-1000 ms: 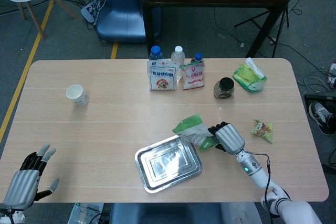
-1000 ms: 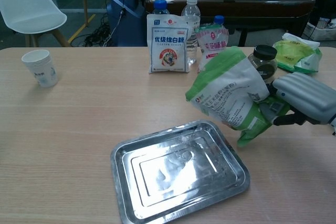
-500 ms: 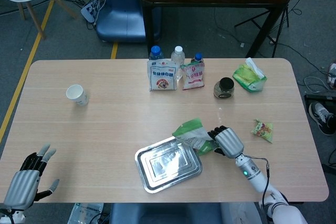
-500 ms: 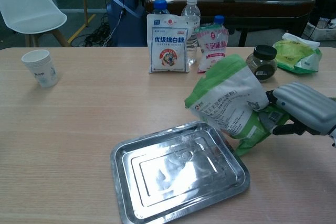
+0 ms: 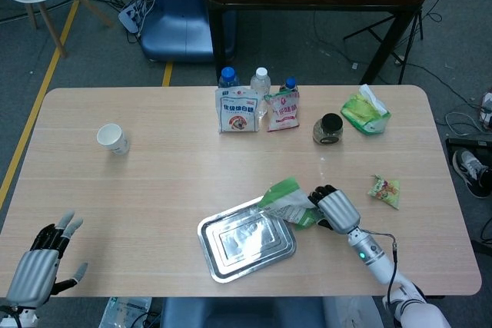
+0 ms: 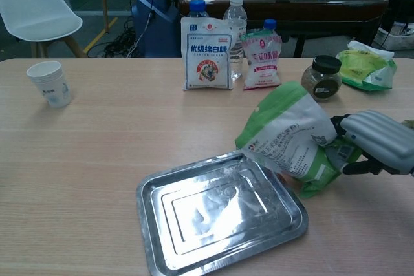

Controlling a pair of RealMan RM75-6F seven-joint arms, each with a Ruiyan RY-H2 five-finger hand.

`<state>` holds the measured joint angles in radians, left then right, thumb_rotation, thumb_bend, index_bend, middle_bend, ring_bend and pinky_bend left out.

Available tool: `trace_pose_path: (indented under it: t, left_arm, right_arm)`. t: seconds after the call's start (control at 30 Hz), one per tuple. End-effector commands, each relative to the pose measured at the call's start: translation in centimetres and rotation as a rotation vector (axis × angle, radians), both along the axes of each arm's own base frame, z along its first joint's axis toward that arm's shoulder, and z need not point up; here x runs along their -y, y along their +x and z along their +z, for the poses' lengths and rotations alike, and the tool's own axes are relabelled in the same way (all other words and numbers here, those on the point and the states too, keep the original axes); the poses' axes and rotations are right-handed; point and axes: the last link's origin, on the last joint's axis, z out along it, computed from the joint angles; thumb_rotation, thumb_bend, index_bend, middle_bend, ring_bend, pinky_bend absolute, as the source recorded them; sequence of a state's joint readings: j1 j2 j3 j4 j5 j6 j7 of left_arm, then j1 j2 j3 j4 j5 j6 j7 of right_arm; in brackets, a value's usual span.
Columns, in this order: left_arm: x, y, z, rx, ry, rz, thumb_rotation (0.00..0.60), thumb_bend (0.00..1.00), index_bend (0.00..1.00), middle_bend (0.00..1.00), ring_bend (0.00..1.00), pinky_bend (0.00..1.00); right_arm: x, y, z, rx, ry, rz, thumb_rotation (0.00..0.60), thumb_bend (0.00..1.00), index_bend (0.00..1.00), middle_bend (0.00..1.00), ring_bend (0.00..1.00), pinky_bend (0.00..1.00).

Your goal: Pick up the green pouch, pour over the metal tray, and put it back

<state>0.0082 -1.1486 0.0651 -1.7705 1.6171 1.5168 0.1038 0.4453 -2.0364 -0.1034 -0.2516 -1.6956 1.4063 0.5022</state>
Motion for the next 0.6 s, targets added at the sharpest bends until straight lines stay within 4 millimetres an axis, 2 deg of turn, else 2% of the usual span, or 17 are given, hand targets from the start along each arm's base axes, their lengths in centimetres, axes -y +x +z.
trace_pose_path:
  t: [0.03,0.13,0.23,0.47,0.6]
  left_arm:
    - [-0.02,0.02,-0.02,0.000,-0.001,0.000,0.600,0.28,0.11,0.02,0.12,0.05]
    - [-0.05,0.06,0.01,-0.001,0.000,-0.001,0.600,0.28,0.11,0.02,0.12,0.05]
    - [-0.04,0.08,0.07,-0.003,0.002,-0.001,0.600,0.28,0.11,0.02,0.12,0.05]
    - [0.00,0.10,-0.02,-0.002,-0.001,0.000,0.600,0.28,0.11,0.02,0.12,0.05]
    - [-0.04,0.20,-0.07,-0.005,-0.007,-0.003,0.600,0.28,0.11,0.01,0.12,0.05]
  right_arm:
    - [-0.06,-0.10,-0.02,0.001,0.002,-0.006,0.600,0.25,0.55,0.41,0.28,0.31]
    - [-0.12,-0.06,0.02,0.018,0.008,-0.009,0.600,0.14,0.47,0.36,0.23,0.27]
    - [-0.23,0.09,0.18,0.034,0.015,0.003,0.600,0.08,0.42,0.33,0.21,0.26]
    - [-0.60,-0.01,0.63,0.052,0.041,0.022,0.600,0.01,0.37,0.31,0.19,0.25]
    - [-0.83,0.34,0.79,0.102,0.064,0.032,0.600,0.00,0.35,0.30,0.19,0.25]
